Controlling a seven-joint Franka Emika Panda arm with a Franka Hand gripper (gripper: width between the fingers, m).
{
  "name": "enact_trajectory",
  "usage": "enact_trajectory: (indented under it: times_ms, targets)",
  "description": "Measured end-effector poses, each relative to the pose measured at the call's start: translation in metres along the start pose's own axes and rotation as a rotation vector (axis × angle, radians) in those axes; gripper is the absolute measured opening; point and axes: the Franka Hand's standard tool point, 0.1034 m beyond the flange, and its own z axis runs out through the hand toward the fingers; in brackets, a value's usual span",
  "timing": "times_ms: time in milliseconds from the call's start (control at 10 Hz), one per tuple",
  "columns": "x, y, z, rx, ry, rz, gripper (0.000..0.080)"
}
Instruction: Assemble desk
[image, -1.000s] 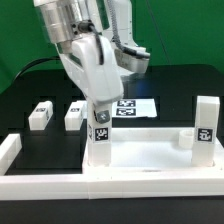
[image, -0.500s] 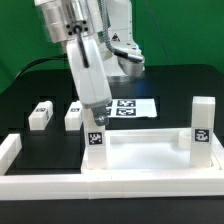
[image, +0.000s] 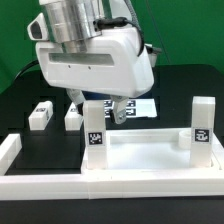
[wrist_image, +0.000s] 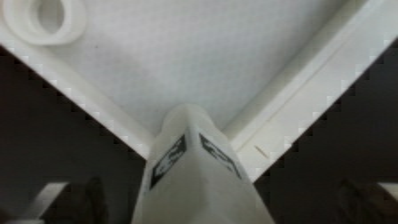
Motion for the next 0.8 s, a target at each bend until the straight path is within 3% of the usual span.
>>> enact_trajectory:
  times_ms: [200,400,600,700,800]
  targets:
    - [0.0007,0.0011,0.0000,-0.002,0.001,-0.168,0.0649]
    - [0.0065,0.0039,-0.0004,-0.036,0.023,-0.471,0.0649]
    - [0.0093,0.0032,-0.0009,-0.032,0.040,-0.472,0.0649]
    - [0.0093,0.0032,-0.0009,-0.032,0.041,-0.462,0.0537]
    - [0.0092,0.0031,-0.0009,-0.031,0.041,-0.432,0.0376]
